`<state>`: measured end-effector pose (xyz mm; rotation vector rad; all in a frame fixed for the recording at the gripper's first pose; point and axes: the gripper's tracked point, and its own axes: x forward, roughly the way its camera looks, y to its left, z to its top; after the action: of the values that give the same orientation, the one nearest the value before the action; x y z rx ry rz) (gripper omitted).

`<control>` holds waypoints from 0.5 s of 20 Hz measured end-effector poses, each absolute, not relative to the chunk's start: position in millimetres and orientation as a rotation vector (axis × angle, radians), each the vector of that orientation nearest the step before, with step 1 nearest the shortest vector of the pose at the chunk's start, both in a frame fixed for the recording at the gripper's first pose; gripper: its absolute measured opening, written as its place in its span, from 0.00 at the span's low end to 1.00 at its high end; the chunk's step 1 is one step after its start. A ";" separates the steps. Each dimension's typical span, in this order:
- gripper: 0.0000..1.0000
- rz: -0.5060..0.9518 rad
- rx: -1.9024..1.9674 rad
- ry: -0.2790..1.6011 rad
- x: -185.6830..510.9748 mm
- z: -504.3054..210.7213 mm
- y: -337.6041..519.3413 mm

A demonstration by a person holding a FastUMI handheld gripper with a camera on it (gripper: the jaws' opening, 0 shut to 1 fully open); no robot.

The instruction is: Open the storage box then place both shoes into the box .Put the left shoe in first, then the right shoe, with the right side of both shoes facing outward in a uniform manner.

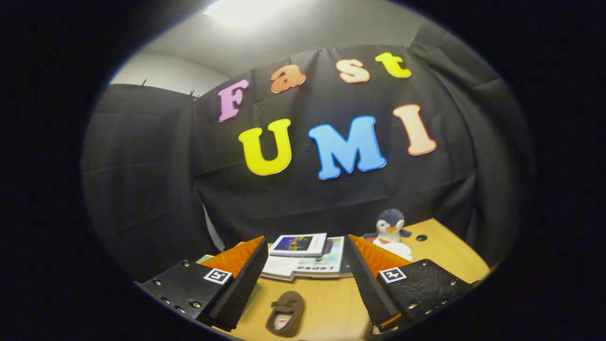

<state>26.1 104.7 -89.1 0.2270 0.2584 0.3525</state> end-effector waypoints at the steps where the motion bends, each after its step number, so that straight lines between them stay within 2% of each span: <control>1: 0.98 0.395 0.261 0.305 25.4 -103.0 117.8; 7: 0.99 0.644 0.494 0.599 13.8 -178.5 200.8; 10: 0.95 0.754 0.582 0.734 5.5 -208.1 236.0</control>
<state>5.5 236.0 -208.1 0.5823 0.7338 0.7541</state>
